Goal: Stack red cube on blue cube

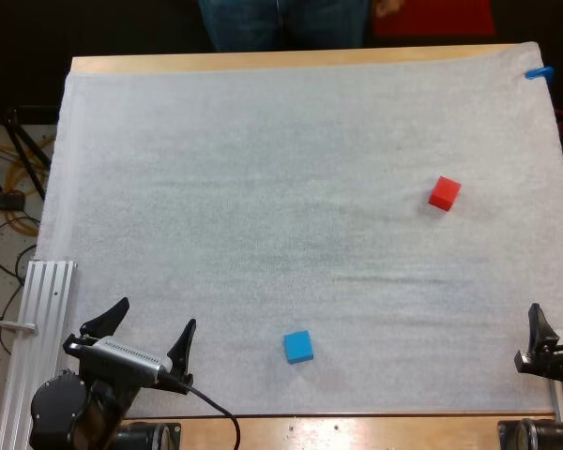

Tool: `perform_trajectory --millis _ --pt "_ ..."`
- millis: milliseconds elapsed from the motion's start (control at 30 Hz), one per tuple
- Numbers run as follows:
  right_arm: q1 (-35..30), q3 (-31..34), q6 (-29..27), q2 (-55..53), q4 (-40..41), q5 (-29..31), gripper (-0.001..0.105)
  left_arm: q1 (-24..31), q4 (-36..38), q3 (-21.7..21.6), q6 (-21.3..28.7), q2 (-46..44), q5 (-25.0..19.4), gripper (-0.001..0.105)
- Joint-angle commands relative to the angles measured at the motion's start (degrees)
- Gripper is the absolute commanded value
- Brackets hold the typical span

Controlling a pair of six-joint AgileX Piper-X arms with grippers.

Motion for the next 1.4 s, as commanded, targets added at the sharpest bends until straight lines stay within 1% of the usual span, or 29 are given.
perform_trajectory --millis 0,333,500,600,667,700,733,833,933,967,1000,1067,1100,1167,1233,1367 --pt "0.1 -0.2 0.0 -2.4 -0.3 -0.4 0.073 0.0 -1.0 0.1 -0.7 -8.0 -0.3 0.087" --pt "0.1 -0.2 0.5 -2.4 -0.3 -0.4 0.073 -0.1 -0.8 0.1 -1.1 -7.6 -0.3 0.087" --pt "0.1 -0.8 0.5 -2.1 -0.3 -0.4 0.073 -1.9 -0.8 -0.7 -2.0 -5.5 2.0 0.087" --pt "0.1 -2.9 0.5 0.0 0.3 -0.4 0.073 -4.5 -0.8 -3.5 -2.0 -2.5 2.0 0.087" --pt "0.1 -5.2 0.5 2.5 0.7 -0.4 0.073 -6.6 -0.8 -6.1 -2.0 0.4 2.0 0.087" --pt "0.1 -5.8 0.5 3.3 0.8 -0.5 0.073 -7.3 -0.8 -6.6 -2.0 0.9 2.0 0.087" --pt "0.1 -7.2 0.5 4.9 0.9 -0.6 0.073 -8.9 -0.7 -8.1 -2.0 2.7 2.0 0.087" --pt "0.1 -10.5 0.5 9.0 0.9 -0.8 0.073 -13.2 -0.5 -12.0 0.2 7.0 2.0 0.087" --pt "0.1 -13.6 0.0 13.2 0.9 -3.6 0.073 -17.7 -0.5 -15.5 1.1 11.0 2.0 0.087" --pt "0.1 -14.9 0.0 15.1 0.9 -4.6 0.072 -19.4 0.0 -17.1 1.7 12.7 2.0 0.087" --pt "0.1 -15.5 0.0 16.1 0.9 -4.7 0.072 -20.2 0.5 -17.6 2.0 13.3 2.0 0.087" --pt "0.1 -18.0 -0.4 19.9 1.0 -5.7 0.072 -22.9 4.8 -21.2 4.1 17.1 1.9 0.087" --pt "0.1 -18.4 -0.5 20.5 1.0 -6.0 0.072 -23.2 5.7 -22.1 4.5 18.1 1.8 0.087" --pt "0.1 -20.8 -1.2 23.9 1.0 -6.8 0.072 -25.1 10.5 -25.3 6.0 21.5 1.3 0.087" --pt "0.1 -22.7 -1.7 26.5 1.0 -6.9 0.072 -26.1 13.1 -27.1 6.4 23.8 0.1 0.087" --pt "0.1 -26.8 -2.8 32.2 1.0 -7.0 0.072 -26.3 13.2 -28.1 6.4 26.6 -0.3 0.087"
